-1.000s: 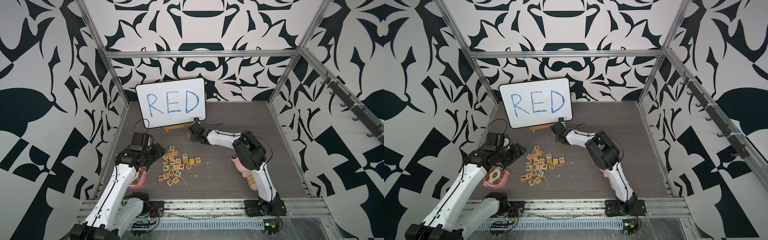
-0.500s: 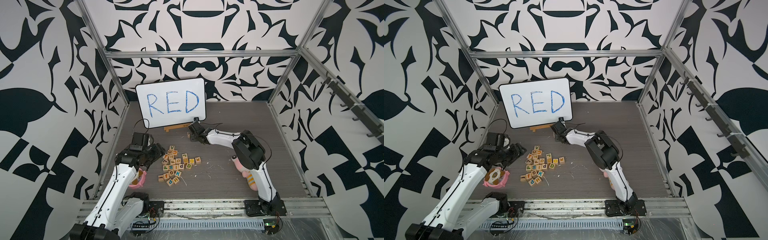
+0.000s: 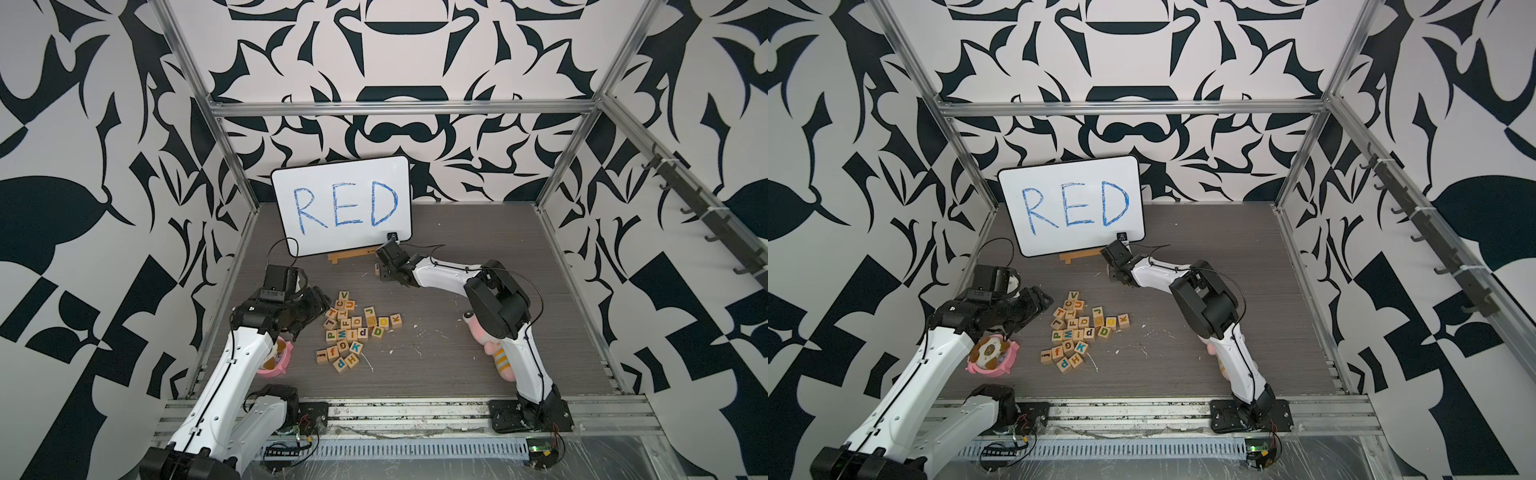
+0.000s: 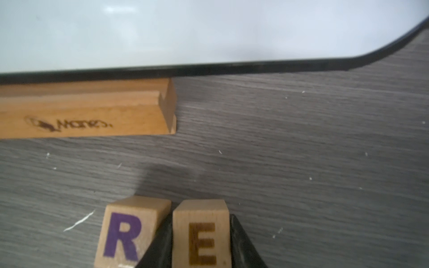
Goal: Assemble the uppercase word "red" with letter blocks
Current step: Place the letter block at the center of the board.
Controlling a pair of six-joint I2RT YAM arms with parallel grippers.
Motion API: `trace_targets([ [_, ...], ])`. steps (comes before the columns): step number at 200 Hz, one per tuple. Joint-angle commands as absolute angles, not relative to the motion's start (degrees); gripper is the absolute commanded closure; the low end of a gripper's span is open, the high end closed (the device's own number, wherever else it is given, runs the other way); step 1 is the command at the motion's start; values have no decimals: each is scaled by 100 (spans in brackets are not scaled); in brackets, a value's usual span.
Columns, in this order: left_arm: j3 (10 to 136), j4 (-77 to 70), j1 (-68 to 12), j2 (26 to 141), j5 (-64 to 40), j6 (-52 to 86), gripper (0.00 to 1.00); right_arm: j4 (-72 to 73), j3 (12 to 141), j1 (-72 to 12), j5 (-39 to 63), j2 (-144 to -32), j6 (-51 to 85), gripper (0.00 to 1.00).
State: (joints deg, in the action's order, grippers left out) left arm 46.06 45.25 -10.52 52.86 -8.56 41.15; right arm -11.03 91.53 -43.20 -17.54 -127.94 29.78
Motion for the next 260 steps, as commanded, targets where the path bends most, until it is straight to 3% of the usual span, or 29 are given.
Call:
trace_targets([
  [1, 4621, 4623, -1055, 5290, -896, 4091, 33, -1143, 9382, -4307, -1773, -12814, 2927, 64],
  [165, 4619, 4614, -1055, 5317, -923, 4087, 33, -1225, 9153, -4306, -1724, -12379, 2847, 59],
  [260, 4615, 4616, -1055, 5326, -932, 4085, 33, -1169, 8088, -4534, -1564, -10934, 2848, 57],
])
